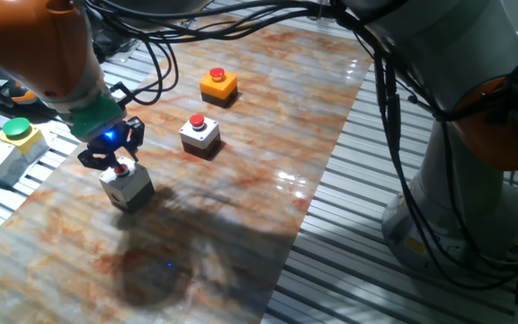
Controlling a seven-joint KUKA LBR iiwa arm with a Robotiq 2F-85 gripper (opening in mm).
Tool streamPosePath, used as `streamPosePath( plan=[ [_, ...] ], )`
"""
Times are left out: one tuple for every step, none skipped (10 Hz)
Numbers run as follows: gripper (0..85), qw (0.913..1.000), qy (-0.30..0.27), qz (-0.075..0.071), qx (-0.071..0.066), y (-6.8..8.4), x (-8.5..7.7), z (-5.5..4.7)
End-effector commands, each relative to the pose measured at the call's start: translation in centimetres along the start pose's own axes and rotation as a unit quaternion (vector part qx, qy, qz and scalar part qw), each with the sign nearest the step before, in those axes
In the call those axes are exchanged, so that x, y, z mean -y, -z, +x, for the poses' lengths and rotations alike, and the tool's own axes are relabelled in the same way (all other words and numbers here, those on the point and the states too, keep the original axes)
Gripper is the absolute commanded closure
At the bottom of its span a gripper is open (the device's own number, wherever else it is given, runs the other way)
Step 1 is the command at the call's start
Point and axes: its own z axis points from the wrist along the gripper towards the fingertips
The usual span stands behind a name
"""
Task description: Press three buttons from left to right in sequence
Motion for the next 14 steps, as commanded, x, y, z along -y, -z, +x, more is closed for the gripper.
streamPosePath(
  plan=[
    [51.0, 1.0, -0.001, 0.001, 0.001, -0.1, 0.0, 0.0],
    [51.0, 1.0, -0.001, 0.001, 0.002, -0.2, -0.1, -0.1],
    [51.0, 1.0, -0.001, 0.001, 0.002, -0.3, -0.1, -0.1],
    [51.0, 1.0, -0.001, 0.0, 0.001, -0.3, -0.1, -0.1],
    [51.0, 1.0, -0.001, -0.001, 0.002, -0.3, -0.1, -0.1],
    [51.0, 1.0, -0.001, 0.0, 0.002, -0.3, -0.1, -0.1],
    [51.0, 1.0, -0.001, 0.0, 0.003, -0.4, -0.2, -0.1],
    [51.0, 1.0, -0.001, -0.001, 0.002, -0.5, -0.2, -0.1],
    [51.0, 1.0, -0.002, 0.0, 0.004, -0.7, -0.2, -0.2],
    [51.0, 1.0, -0.002, 0.0, 0.004, -0.6, -0.1, -0.2],
    [51.0, 1.0, -0.001, 0.0, 0.003, -0.3, -0.1, -0.1],
    [51.0, 1.0, -0.001, -0.003, 0.001, 0.0, 0.1, -0.1],
    [51.0, 0.9999, -0.003, -0.01, -0.004, 0.8, 0.3, 0.0],
    [51.0, 0.9998, -0.003, -0.016, -0.01, 1.7, 0.5, 0.1]
  ],
)
